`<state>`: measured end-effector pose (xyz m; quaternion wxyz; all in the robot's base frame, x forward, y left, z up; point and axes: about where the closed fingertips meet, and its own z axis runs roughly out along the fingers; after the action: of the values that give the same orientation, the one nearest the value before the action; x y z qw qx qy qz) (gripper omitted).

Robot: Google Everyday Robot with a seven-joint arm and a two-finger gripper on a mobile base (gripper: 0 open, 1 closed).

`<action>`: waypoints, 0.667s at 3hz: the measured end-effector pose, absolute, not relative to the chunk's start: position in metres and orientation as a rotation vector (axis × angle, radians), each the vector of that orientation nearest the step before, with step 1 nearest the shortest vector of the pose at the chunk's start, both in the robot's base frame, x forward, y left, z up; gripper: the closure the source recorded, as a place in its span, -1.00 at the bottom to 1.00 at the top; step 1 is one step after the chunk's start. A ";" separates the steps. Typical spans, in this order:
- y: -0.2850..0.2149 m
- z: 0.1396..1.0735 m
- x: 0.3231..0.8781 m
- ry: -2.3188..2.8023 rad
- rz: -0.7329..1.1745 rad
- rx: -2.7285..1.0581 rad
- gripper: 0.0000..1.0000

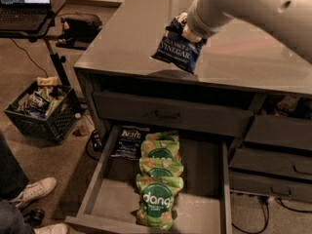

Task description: Pick blue chip bag from middle drawer and place on counter

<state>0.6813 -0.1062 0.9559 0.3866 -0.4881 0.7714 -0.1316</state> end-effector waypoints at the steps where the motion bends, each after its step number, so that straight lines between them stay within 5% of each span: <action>1: -0.107 0.956 0.720 1.990 -0.303 -1.267 1.00; 2: -0.098 0.942 0.763 2.027 -0.267 -1.317 1.00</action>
Offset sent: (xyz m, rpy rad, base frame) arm 0.1346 0.0171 -0.0185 -0.0060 0.1553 0.0517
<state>0.7630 -0.0984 0.9418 0.3475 -0.5076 0.7816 -0.1030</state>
